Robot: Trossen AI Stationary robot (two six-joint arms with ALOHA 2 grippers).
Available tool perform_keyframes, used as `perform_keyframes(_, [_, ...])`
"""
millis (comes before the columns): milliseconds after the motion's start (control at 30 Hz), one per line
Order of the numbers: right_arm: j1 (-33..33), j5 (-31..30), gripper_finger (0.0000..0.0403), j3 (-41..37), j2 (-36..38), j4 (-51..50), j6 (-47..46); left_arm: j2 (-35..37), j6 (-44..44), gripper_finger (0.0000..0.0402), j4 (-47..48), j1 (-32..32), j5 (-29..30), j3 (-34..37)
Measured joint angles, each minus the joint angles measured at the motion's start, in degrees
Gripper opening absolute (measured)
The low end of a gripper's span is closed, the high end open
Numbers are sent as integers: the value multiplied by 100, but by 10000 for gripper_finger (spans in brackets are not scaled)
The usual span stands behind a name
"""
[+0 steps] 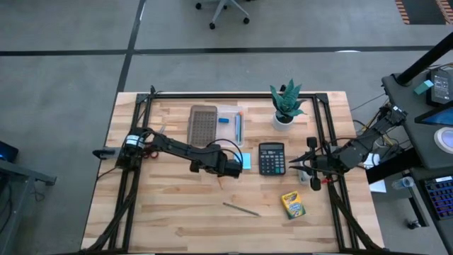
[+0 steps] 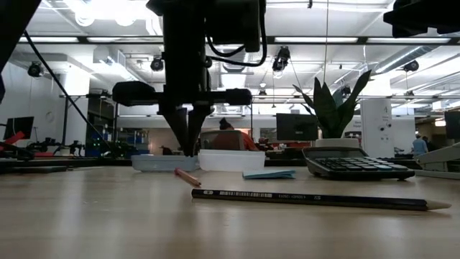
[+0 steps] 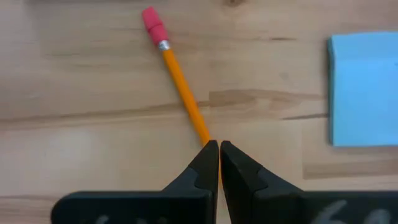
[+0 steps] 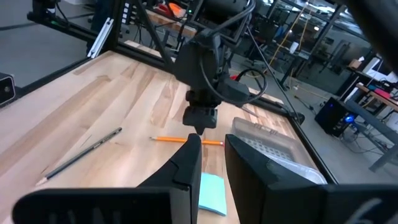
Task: Pack school essentials
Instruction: Put the orange pencil into the transparent supply box
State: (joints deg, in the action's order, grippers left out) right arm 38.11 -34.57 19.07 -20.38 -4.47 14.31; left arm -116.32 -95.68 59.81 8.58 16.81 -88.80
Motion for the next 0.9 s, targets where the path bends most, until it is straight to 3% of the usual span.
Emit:
perform_keyframes(167, [0, -2, 61, -2, 0, -92, -6, 1, 157, 15, 6, -26, -70, 19])
perform_keyframes(467, [0, -2, 61, -2, 0, -120, -39, -6, -18, 111, -186, -120, 261, 150])
perform_keyframes(900, [0, -2, 61, -2, 0, -107, -72, -15, -145, 118, -734, -199, 302, 762])
